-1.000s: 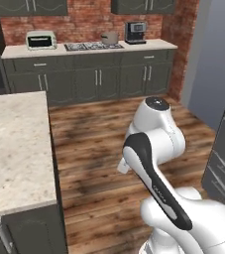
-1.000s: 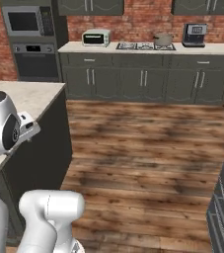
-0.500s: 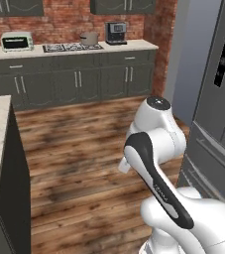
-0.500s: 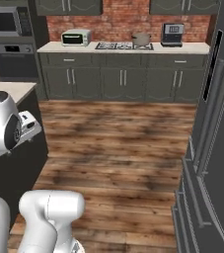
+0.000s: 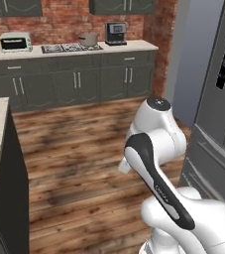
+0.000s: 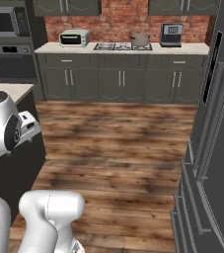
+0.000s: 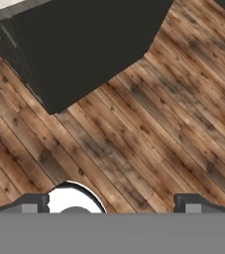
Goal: Move the pot and pan from the stove into the sink.
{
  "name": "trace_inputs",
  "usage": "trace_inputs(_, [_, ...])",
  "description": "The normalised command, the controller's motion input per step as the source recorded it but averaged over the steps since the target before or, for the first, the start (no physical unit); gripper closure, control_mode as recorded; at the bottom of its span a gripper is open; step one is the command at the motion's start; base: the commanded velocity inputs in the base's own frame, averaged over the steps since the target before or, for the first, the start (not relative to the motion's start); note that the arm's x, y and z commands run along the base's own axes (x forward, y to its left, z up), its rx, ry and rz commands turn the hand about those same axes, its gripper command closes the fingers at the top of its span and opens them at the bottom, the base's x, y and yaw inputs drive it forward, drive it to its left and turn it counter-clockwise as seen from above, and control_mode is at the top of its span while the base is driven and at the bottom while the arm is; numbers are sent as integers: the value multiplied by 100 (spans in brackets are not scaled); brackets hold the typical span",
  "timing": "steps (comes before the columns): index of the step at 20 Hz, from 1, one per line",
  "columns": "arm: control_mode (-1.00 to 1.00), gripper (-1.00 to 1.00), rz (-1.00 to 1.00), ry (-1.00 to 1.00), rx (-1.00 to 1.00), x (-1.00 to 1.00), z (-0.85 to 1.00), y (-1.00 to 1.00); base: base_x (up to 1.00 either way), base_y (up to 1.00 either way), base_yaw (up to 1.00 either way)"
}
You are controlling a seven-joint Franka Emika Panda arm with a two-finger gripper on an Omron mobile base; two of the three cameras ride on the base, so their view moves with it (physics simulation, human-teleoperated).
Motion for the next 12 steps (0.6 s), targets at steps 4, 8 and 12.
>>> trace_inputs(4, [100, -100, 0, 0, 0, 0, 0, 0, 78, 0, 0])
trace_inputs(8, [100, -100, 0, 0, 0, 0, 0, 0, 84, 0, 0])
trace_inputs(12, [100, -100, 0, 0, 0, 0, 0, 0, 71, 0, 0])
